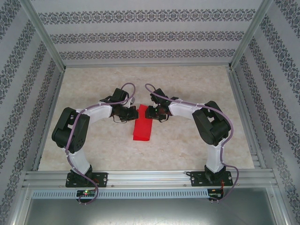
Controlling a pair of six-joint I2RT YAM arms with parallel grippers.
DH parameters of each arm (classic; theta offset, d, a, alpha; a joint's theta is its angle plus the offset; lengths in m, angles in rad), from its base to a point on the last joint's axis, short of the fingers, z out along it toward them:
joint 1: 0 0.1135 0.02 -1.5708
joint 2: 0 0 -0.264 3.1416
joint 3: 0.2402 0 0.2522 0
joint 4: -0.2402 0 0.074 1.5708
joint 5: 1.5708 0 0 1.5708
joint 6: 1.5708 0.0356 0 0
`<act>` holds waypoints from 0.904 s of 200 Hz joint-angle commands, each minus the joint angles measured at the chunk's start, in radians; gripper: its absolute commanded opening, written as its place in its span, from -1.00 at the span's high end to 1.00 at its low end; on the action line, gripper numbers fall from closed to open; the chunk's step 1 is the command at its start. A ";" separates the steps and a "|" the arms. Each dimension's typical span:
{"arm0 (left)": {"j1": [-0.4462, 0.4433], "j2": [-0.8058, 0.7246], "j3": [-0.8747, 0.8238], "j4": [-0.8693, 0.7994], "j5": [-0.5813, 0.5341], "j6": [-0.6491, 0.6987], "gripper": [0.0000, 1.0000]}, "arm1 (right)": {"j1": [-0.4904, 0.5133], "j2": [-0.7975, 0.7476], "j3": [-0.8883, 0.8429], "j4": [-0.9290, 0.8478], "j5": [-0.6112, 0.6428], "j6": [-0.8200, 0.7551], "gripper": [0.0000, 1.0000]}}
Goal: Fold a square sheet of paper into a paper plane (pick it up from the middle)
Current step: First fold in half a square sheet of paper at the center of the table.
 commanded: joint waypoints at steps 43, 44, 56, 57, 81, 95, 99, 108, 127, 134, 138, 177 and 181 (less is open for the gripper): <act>0.014 -0.005 -0.057 -0.030 -0.042 0.047 0.93 | 0.011 -0.064 -0.001 -0.008 0.038 -0.011 0.12; 0.015 -0.005 -0.057 -0.030 -0.043 0.047 0.93 | 0.011 -0.064 -0.001 -0.007 0.038 -0.010 0.12; 0.014 -0.006 -0.064 -0.033 -0.056 0.051 0.94 | 0.011 -0.062 0.003 -0.012 0.041 -0.010 0.11; 0.015 -0.005 -0.063 -0.033 -0.056 0.051 0.94 | 0.011 -0.062 0.004 -0.012 0.041 -0.011 0.11; 0.018 -0.002 -0.071 -0.033 -0.069 0.061 0.94 | 0.014 -0.045 0.020 -0.030 0.048 -0.015 0.11; 0.019 0.004 -0.071 -0.026 -0.062 0.064 0.93 | 0.014 -0.038 0.022 -0.033 0.050 -0.011 0.09; 0.020 0.006 -0.070 -0.025 -0.060 0.063 0.93 | 0.014 -0.036 0.022 -0.033 0.050 -0.009 0.09; 0.020 0.010 -0.066 -0.024 -0.054 0.064 0.93 | 0.015 -0.029 0.024 -0.036 0.050 -0.005 0.09; 0.020 0.015 -0.062 -0.017 -0.050 0.065 0.92 | 0.016 -0.015 0.026 -0.033 0.047 -0.002 0.09; 0.020 0.018 -0.061 -0.016 -0.047 0.064 0.92 | 0.018 -0.010 0.027 -0.028 0.042 0.001 0.09; 0.019 0.019 -0.060 -0.014 -0.044 0.064 0.91 | 0.018 -0.008 0.027 -0.023 0.038 0.002 0.09; 0.019 0.041 -0.056 0.006 -0.021 0.061 0.89 | 0.022 0.018 0.031 -0.001 0.017 0.017 0.09; 0.018 0.043 -0.057 0.007 -0.021 0.062 0.89 | 0.022 0.019 0.031 0.000 0.016 0.017 0.09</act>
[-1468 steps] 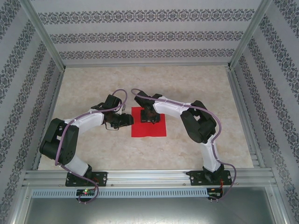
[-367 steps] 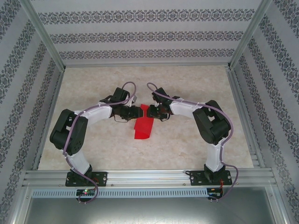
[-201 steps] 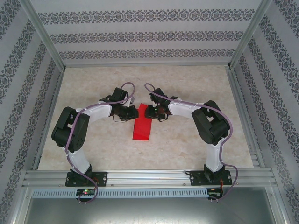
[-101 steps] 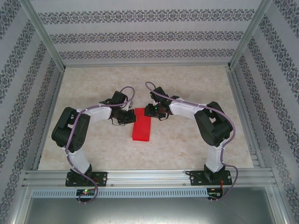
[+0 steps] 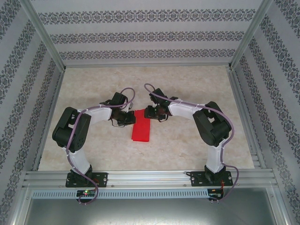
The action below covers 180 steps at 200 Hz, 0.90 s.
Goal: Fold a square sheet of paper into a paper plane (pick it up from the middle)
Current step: First fold in half a square sheet of paper at the center of the table.
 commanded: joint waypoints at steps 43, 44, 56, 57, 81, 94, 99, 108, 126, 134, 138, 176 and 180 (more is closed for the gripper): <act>0.011 0.042 0.022 0.016 0.036 0.025 0.87 | 0.009 0.038 0.012 0.021 -0.010 0.020 0.11; 0.012 0.042 0.022 0.016 0.036 0.024 0.86 | 0.009 0.039 0.011 0.022 -0.012 0.020 0.11; 0.011 0.045 0.029 0.015 0.039 0.023 0.87 | 0.009 0.037 0.003 0.040 -0.019 0.032 0.11; 0.011 0.044 0.030 0.015 0.039 0.023 0.87 | 0.009 0.037 0.002 0.040 -0.019 0.033 0.11; 0.011 0.051 0.035 0.016 0.040 0.020 0.86 | 0.010 0.025 -0.017 0.062 -0.031 0.050 0.11; 0.011 0.056 0.039 0.018 0.043 0.019 0.86 | 0.013 0.016 -0.027 0.074 -0.039 0.059 0.11; 0.011 0.056 0.042 0.019 0.045 0.017 0.85 | 0.016 0.013 -0.028 0.071 -0.037 0.058 0.11; 0.010 0.056 0.046 0.021 0.049 0.014 0.85 | 0.018 0.011 -0.029 0.061 -0.032 0.057 0.11; 0.011 0.057 0.055 0.022 0.057 0.013 0.85 | 0.018 0.011 -0.038 0.060 -0.033 0.060 0.11; 0.011 0.057 0.056 0.025 0.064 0.011 0.85 | 0.020 0.010 -0.046 0.066 -0.036 0.064 0.11; 0.011 0.057 0.058 0.027 0.067 0.010 0.85 | 0.021 0.008 -0.049 0.071 -0.038 0.067 0.11; 0.007 0.064 0.073 0.031 0.087 0.006 0.82 | 0.023 0.005 -0.061 0.076 -0.037 0.067 0.11; 0.007 0.065 0.073 0.031 0.088 0.007 0.82 | 0.023 0.006 -0.061 0.075 -0.036 0.066 0.11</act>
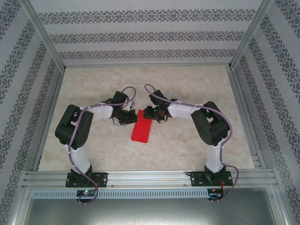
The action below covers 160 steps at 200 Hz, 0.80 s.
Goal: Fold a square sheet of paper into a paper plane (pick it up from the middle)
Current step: First fold in half a square sheet of paper at the center of the table.
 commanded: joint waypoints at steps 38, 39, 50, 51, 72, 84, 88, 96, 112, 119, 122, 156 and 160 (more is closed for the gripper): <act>-0.001 0.024 0.040 0.015 0.023 0.009 0.81 | 0.012 -0.010 -0.028 -0.031 -0.005 -0.002 0.17; -0.002 0.025 0.040 0.015 0.023 0.009 0.81 | 0.011 -0.010 -0.027 -0.032 -0.005 -0.003 0.18; -0.001 0.027 0.044 0.015 0.023 0.011 0.80 | 0.010 -0.009 -0.022 -0.047 0.003 -0.011 0.18; -0.001 0.028 0.044 0.014 0.022 0.011 0.80 | 0.010 -0.009 -0.022 -0.048 0.005 -0.012 0.18; -0.002 0.029 0.053 0.016 0.031 0.008 0.77 | 0.010 -0.007 -0.023 -0.058 0.016 -0.019 0.21; -0.002 0.030 0.054 0.015 0.037 0.009 0.75 | 0.010 -0.004 -0.024 -0.064 0.022 -0.020 0.25; -0.002 0.033 0.054 0.013 0.039 0.009 0.73 | 0.009 -0.002 -0.025 -0.066 0.023 -0.022 0.26; -0.003 0.032 0.055 0.008 0.041 0.012 0.71 | 0.008 -0.001 -0.026 -0.066 0.024 -0.025 0.27; -0.003 0.028 0.057 -0.007 0.031 0.021 0.66 | 0.007 -0.001 -0.028 -0.070 0.027 -0.032 0.27; -0.002 0.023 0.058 -0.012 0.026 0.024 0.65 | 0.007 -0.001 -0.028 -0.071 0.028 -0.035 0.27; -0.003 0.021 0.059 -0.017 0.024 0.025 0.64 | 0.006 -0.001 -0.028 -0.072 0.028 -0.036 0.28; -0.003 0.011 0.068 -0.053 -0.002 0.043 0.50 | 0.005 -0.005 -0.028 -0.083 0.034 -0.044 0.30; -0.003 0.010 0.070 -0.057 -0.006 0.045 0.48 | 0.004 -0.005 -0.030 -0.084 0.035 -0.044 0.30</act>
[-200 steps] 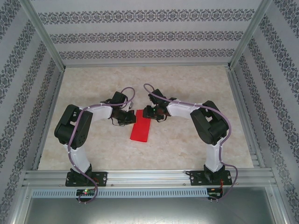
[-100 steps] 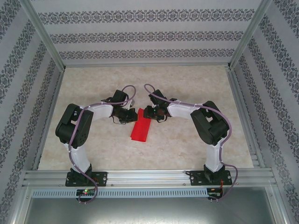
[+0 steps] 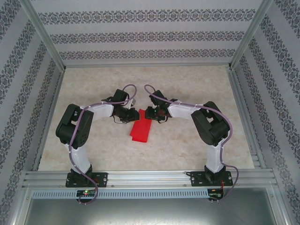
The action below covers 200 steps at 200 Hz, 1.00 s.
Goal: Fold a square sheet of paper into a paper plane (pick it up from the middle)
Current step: First fold in half a square sheet of paper at the center of the table.
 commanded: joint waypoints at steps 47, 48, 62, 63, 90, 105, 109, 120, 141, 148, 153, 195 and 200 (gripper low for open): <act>-0.001 -0.061 0.038 -0.110 -0.075 0.065 0.25 | -0.001 -0.016 -0.055 -0.064 0.021 -0.013 0.33; -0.001 -0.063 0.039 -0.112 -0.076 0.066 0.25 | -0.001 -0.016 -0.054 -0.064 0.021 -0.013 0.33; 0.000 -0.078 0.036 -0.129 -0.081 0.072 0.24 | -0.002 -0.019 -0.059 -0.063 0.024 -0.013 0.33; -0.001 -0.079 0.036 -0.129 -0.081 0.073 0.24 | -0.003 -0.019 -0.060 -0.064 0.024 -0.013 0.33; 0.000 -0.094 0.013 -0.135 -0.084 0.070 0.23 | -0.008 -0.025 -0.075 -0.050 0.020 -0.010 0.33; -0.002 -0.106 -0.004 -0.132 -0.092 0.065 0.24 | -0.009 -0.031 -0.090 -0.032 0.013 -0.009 0.33; -0.001 -0.108 -0.007 -0.133 -0.094 0.064 0.24 | -0.010 -0.032 -0.094 -0.027 0.011 -0.010 0.33; -0.001 -0.116 -0.016 -0.134 -0.104 0.063 0.24 | -0.013 -0.037 -0.101 -0.020 0.008 -0.014 0.33; -0.001 -0.128 -0.028 -0.142 -0.137 0.067 0.26 | -0.015 -0.039 -0.105 -0.023 0.005 -0.029 0.33; -0.001 -0.132 -0.032 -0.146 -0.146 0.068 0.26 | -0.015 -0.039 -0.104 -0.023 0.004 -0.036 0.33; -0.001 -0.135 -0.034 -0.147 -0.151 0.069 0.27 | -0.014 -0.041 -0.103 -0.025 0.004 -0.040 0.33; -0.003 -0.150 -0.051 -0.157 -0.171 0.074 0.34 | -0.019 -0.049 -0.103 -0.052 0.012 -0.077 0.34; -0.001 -0.152 -0.052 -0.156 -0.169 0.076 0.35 | -0.020 -0.051 -0.104 -0.051 0.012 -0.078 0.34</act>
